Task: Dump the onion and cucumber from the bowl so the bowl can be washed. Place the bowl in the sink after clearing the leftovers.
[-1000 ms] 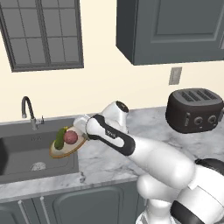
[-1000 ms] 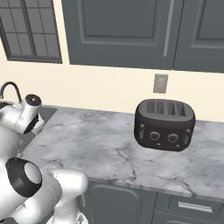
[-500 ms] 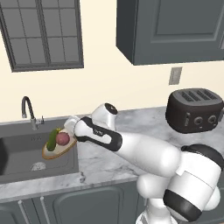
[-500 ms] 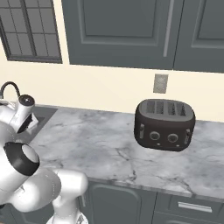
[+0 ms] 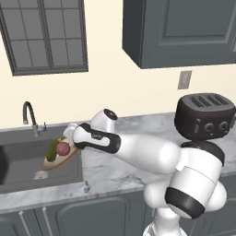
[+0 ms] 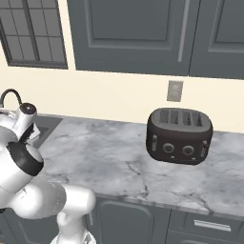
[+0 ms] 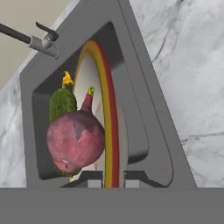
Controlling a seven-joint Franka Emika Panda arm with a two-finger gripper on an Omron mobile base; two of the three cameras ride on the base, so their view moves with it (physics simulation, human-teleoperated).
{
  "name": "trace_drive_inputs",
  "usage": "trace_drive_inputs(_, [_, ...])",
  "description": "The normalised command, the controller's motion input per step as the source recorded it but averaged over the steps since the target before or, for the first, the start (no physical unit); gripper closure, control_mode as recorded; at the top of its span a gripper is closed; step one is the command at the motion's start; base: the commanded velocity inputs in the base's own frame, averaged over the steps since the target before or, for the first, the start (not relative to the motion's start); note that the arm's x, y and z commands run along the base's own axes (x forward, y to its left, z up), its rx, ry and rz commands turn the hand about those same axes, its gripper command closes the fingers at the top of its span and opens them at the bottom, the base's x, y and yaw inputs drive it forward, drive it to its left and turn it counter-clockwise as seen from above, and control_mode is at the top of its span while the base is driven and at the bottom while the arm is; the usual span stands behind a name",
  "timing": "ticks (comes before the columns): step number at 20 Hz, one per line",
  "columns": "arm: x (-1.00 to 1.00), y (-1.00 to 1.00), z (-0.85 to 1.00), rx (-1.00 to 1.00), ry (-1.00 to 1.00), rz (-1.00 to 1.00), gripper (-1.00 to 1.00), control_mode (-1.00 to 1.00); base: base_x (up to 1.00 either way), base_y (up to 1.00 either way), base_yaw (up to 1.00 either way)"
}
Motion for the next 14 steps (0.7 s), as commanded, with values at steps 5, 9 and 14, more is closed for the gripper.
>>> trace_drive_inputs(5, [0.09, 0.18, -0.19, -0.05, 0.05, 0.0, 1.0, -1.0, 0.0, 0.0, 0.0])
trace_drive_inputs(9, [0.17, 0.16, -0.21, -0.08, 0.02, 0.0, 1.0, -1.0, 0.0, 0.0, 0.0])
trace_drive_inputs(14, [0.16, 0.2, -0.21, -0.08, 0.0, 0.0, 1.0, -1.0, 0.0, 0.0, 0.0])
